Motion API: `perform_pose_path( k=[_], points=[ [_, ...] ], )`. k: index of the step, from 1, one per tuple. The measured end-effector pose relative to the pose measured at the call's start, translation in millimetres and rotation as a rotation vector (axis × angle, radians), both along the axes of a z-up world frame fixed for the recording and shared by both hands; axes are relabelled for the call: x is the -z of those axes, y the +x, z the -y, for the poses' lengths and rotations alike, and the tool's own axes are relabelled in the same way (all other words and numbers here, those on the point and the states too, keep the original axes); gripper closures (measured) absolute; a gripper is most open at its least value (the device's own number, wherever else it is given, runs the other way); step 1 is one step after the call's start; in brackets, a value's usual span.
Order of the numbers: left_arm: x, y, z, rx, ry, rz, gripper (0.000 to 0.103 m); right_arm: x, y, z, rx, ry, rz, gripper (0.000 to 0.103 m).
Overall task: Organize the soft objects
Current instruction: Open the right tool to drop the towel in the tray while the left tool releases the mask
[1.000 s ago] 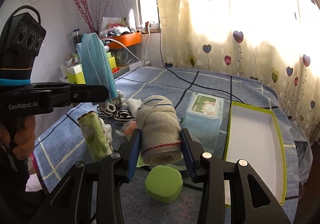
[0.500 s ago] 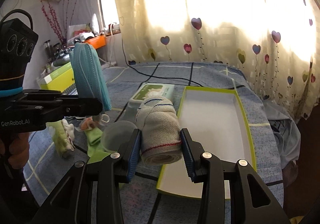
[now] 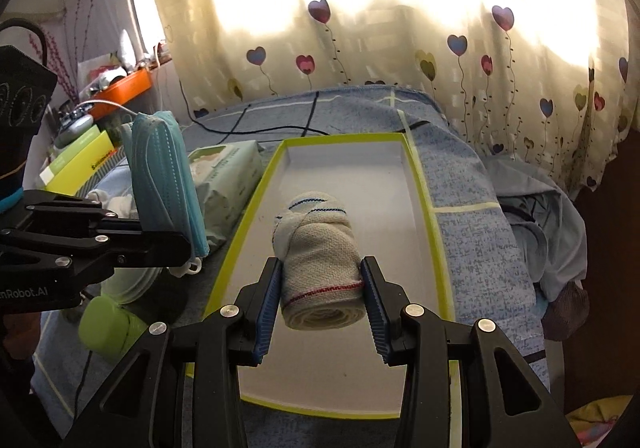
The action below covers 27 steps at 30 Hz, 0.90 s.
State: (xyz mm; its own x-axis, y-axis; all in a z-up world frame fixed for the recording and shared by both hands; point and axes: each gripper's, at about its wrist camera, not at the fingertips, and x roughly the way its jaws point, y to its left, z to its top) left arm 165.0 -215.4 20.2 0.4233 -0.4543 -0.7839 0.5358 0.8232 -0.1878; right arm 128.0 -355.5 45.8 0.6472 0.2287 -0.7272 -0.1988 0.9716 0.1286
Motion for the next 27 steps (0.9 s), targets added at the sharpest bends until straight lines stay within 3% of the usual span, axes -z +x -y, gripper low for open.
perform_pose_path(
  k=[9, 11, 14, 16, 27],
  points=[
    [18, 18, 18, 0.01, 0.038, -0.063, 0.087, 6, 6, 10, 0.024, 0.012, -0.013, 0.064],
    [20, 20, 18, 0.008, 0.034, -0.07, 0.082, 3, 5, 11, 0.025, 0.006, -0.008, 0.063],
    [18, 20, 17, 0.005, 0.019, -0.063, 0.071, -1, 3, 11, 0.031, 0.003, 0.006, 0.054],
    [15, 18, 16, 0.008, 0.002, -0.053, 0.059, -3, 1, 10, 0.031, -0.004, 0.013, 0.051],
    [-6, 0, 1, -0.007, -0.041, -0.001, 0.059, -17, -15, 4, 0.032, -0.015, 0.037, 0.038]
  ],
)
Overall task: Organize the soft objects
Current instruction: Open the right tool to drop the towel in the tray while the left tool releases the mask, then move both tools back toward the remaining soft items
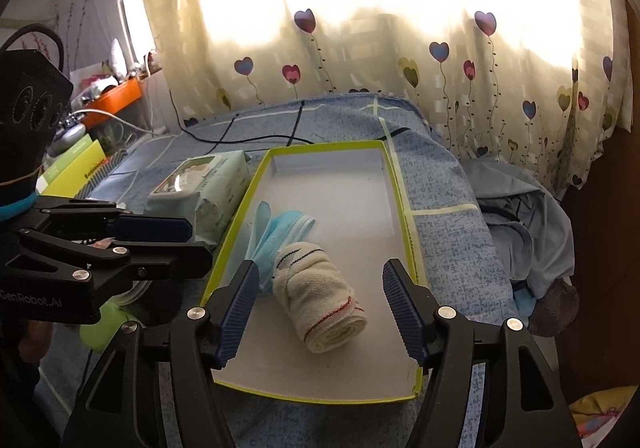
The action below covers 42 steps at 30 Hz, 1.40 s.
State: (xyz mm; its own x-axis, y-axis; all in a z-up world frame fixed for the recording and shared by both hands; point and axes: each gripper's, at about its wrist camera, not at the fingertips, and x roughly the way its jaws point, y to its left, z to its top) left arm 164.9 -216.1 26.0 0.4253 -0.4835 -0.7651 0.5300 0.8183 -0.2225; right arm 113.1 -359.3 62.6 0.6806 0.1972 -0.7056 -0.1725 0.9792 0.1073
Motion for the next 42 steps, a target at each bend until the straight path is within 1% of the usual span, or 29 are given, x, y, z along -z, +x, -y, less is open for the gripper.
perform_pose_path(
  k=[5, 13, 17, 24, 26, 34, 42],
  points=[
    [-11, -14, -13, -0.017, -0.027, 0.023, 0.059, -9, -11, -7, -0.01, 0.001, 0.015, 0.037],
    [-31, -42, -43, -0.071, -0.064, 0.092, 0.059, -29, -31, -27, -0.04, -0.008, 0.05, 0.036],
    [-36, -54, -57, -0.09, -0.067, 0.119, 0.059, -36, -39, -43, -0.07, -0.008, 0.068, 0.033],
    [-33, -68, -82, -0.146, -0.036, 0.145, 0.059, -40, -46, -72, -0.126, -0.02, 0.067, 0.033],
    [-31, -72, -90, -0.156, -0.045, 0.14, 0.059, -40, -46, -79, -0.141, -0.022, 0.065, 0.033],
    [-26, -82, -114, -0.22, -0.041, 0.15, 0.059, -40, -47, -100, -0.185, -0.022, 0.055, 0.033],
    [-18, -89, -139, -0.284, -0.044, 0.134, 0.059, -41, -49, -122, -0.239, -0.023, 0.054, 0.033]
  ],
)
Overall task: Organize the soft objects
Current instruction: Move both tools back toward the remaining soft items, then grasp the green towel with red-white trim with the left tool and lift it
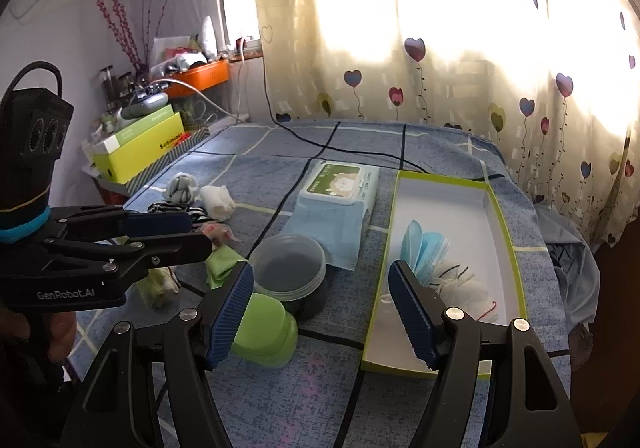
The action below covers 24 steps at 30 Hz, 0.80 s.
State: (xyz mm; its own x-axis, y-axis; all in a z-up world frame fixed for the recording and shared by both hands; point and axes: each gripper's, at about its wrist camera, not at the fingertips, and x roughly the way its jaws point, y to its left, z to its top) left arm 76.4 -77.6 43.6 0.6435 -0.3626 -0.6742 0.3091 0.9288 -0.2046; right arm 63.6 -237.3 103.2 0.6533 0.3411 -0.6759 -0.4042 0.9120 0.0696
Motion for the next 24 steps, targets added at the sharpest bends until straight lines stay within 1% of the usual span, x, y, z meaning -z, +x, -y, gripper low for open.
perform_pose_path(
  k=[10, 17, 24],
  points=[
    [15, -6, -35, -0.093, -0.028, -0.044, 0.059, 5, -1, -34, -0.097, -0.006, -0.011, 0.033],
    [18, -20, -66, -0.17, -0.051, -0.036, 0.059, 6, -2, -56, -0.163, -0.008, -0.012, 0.033],
    [22, -31, -91, -0.244, -0.042, -0.035, 0.059, 9, -3, -77, -0.227, -0.005, -0.02, 0.033]
  ],
)
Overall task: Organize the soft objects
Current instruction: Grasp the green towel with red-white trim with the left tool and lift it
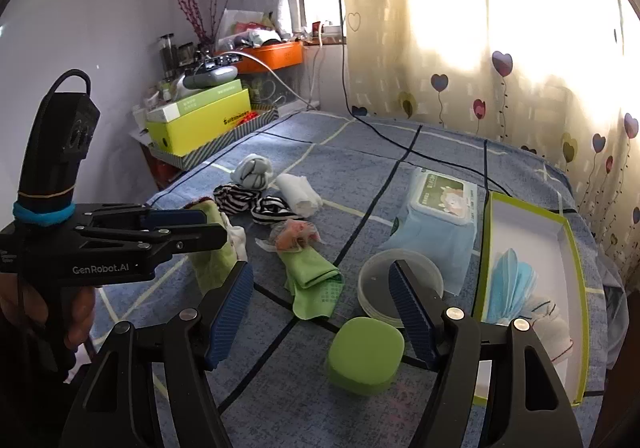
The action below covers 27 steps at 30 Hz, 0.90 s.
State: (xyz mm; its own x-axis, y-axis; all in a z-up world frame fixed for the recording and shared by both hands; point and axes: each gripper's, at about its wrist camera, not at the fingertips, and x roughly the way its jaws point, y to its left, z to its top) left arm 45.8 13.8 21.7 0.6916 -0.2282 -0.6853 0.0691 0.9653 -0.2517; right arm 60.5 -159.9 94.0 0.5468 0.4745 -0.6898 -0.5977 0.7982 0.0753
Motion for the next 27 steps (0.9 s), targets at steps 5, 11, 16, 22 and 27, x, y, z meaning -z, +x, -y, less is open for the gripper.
perform_pose_path(
  k=[5, 11, 16, 22, 27],
  points=[
    [8, -4, -16, -0.064, -0.008, -0.017, 0.059, 4, 2, -10, -0.028, -0.004, -0.011, 0.033],
    [21, -11, -34, -0.133, -0.034, -0.046, 0.051, 9, 5, -18, -0.049, -0.009, -0.024, 0.033],
    [33, -16, -47, -0.188, -0.052, -0.073, 0.048, 15, 6, -28, -0.076, -0.016, -0.041, 0.033],
    [42, -25, -58, -0.24, -0.067, -0.085, 0.048, 19, 5, -40, -0.112, -0.022, -0.053, 0.033],
    [53, -30, -60, -0.239, -0.077, -0.119, 0.048, 24, 5, -53, -0.141, -0.032, -0.066, 0.033]
  ],
)
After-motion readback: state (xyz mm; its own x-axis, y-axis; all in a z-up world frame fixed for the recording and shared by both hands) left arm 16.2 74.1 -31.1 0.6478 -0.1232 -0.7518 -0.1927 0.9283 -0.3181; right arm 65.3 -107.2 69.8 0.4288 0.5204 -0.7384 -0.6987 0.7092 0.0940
